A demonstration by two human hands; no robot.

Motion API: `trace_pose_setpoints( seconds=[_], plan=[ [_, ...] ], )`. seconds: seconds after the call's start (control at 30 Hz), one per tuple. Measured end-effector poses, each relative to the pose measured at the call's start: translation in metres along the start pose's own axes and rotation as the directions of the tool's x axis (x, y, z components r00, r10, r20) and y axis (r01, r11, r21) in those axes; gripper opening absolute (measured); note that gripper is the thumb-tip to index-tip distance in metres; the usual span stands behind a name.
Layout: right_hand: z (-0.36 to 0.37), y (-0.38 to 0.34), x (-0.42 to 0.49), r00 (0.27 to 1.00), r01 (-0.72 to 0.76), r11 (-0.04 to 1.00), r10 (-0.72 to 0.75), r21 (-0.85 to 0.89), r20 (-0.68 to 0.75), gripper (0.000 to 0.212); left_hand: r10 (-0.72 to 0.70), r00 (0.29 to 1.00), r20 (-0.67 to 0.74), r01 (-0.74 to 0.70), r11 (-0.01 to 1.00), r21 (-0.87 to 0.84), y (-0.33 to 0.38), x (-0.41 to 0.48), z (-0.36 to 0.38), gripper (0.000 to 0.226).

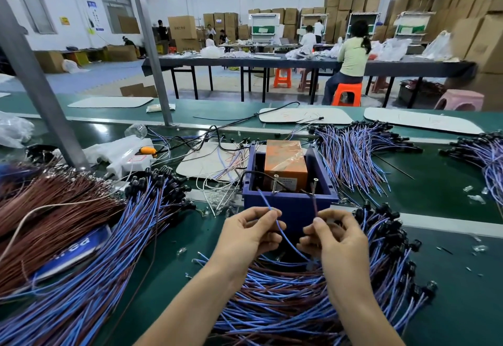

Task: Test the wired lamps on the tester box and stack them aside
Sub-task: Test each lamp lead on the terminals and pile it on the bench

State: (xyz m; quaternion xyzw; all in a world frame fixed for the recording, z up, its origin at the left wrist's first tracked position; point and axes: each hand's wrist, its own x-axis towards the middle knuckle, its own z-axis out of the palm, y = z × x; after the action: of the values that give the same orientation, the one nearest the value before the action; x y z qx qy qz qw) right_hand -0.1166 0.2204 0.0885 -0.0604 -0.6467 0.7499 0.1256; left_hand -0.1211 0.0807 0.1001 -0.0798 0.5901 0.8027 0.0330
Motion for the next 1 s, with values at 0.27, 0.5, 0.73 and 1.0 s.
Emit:
trace_pose_setpoints(
  seconds=[0.27,0.5,0.73,1.0],
  plan=[
    [-0.002,0.014,0.013,0.998,-0.042,0.999,0.041,-0.008,-0.050,0.014,0.020,0.998,-0.053,-0.009,0.981,0.194,-0.001,0.021,0.009,0.015],
    [-0.006,0.013,0.008,1.000,-0.015,1.000,0.015,-0.014,-0.024,0.013,0.006,0.998,-0.061,0.008,0.974,0.225,-0.006,0.019,0.005,0.015],
    [-0.003,0.013,0.000,1.000,-0.004,1.000,0.004,0.001,-0.016,0.014,0.009,0.999,-0.032,0.000,0.970,0.245,-0.009,0.019,0.006,0.015],
    [-0.005,0.014,-0.002,0.996,0.016,0.999,-0.014,0.028,-0.085,0.015,0.002,1.000,-0.011,0.001,0.970,0.242,-0.008,0.021,0.004,0.016]
  ],
)
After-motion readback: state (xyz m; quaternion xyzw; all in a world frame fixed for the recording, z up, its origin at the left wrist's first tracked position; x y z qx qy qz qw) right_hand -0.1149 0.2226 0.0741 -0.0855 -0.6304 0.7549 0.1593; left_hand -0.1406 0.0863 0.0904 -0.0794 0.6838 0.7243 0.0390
